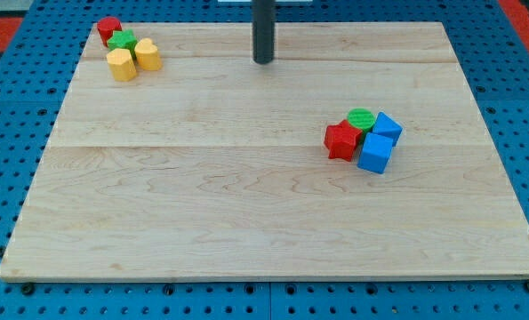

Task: Move your arm to the center left

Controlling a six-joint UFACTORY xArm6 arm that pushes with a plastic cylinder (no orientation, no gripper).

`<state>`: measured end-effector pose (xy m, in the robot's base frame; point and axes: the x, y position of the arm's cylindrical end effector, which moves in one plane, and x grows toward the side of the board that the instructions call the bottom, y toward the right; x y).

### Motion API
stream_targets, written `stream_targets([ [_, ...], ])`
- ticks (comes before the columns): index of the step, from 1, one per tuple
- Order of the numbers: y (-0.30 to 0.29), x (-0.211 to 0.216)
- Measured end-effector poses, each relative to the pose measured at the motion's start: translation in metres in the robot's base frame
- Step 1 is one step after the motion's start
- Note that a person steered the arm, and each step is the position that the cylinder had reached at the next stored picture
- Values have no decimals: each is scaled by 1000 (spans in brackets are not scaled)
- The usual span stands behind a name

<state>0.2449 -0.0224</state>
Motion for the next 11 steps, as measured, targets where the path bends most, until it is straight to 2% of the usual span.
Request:
stream_targets([
  [1,-72,-34],
  [2,-99,-53],
  [3,-140,-53],
  [4,-163,-53],
  [5,-162,-54],
  [6,-103,-5],
  [7,-49,72],
  [8,-88,139],
  [9,-199,166],
  [10,-278,154],
  [11,-283,147],
])
